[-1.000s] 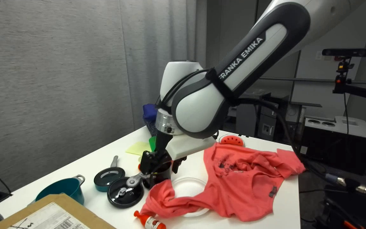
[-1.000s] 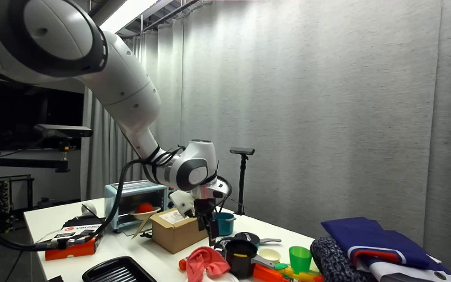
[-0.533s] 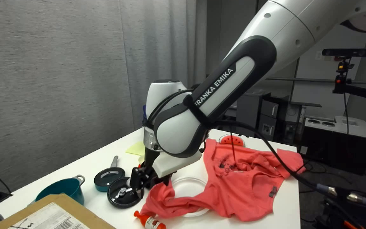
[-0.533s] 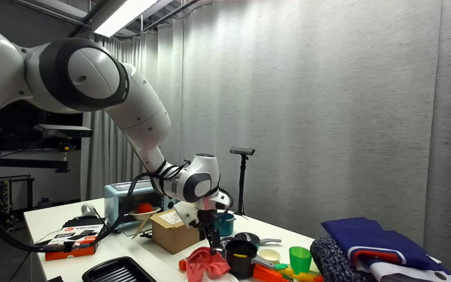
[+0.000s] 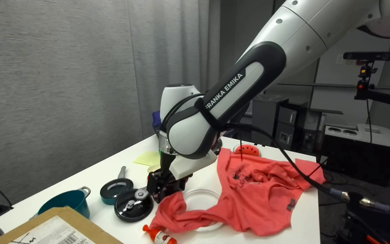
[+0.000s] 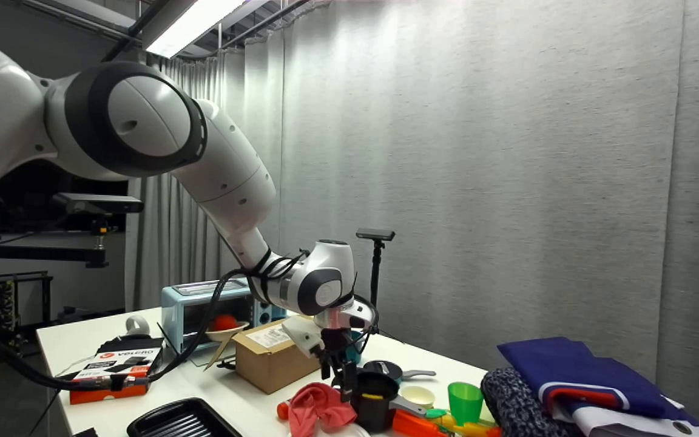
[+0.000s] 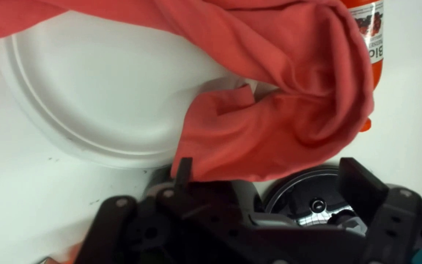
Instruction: Fold the shirt
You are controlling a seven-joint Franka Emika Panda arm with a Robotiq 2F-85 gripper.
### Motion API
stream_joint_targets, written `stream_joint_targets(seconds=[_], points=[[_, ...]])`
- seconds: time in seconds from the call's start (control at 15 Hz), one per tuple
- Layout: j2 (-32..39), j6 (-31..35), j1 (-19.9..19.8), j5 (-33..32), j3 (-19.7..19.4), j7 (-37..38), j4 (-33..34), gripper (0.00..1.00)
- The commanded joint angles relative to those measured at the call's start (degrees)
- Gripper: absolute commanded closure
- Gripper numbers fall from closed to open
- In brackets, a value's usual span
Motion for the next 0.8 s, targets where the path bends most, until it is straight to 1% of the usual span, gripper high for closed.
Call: stream_joint_targets(seconds=[0.0,0.2,0.4,0.6,0.67,0.73], points=[[0.0,0.0,-0.1,1.5,-0.2,-2.3,1.1,0.0],[-0.1,1.8,1.7,-0.1,-1.9,0.1,1.3,0.0],[0.8,2.1,4.0,-0.7,-4.8,5.3,2.5,0.0],[2.1,-2.1,6.5,-0.4,-7.6,13.1,4.6,0.0],[2.6,-3.9,6.8,0.2,-7.6,14.9,5.5,0.0],[2.9,-5.6,6.1,1.3,-6.4,15.2,6.2,0.0]])
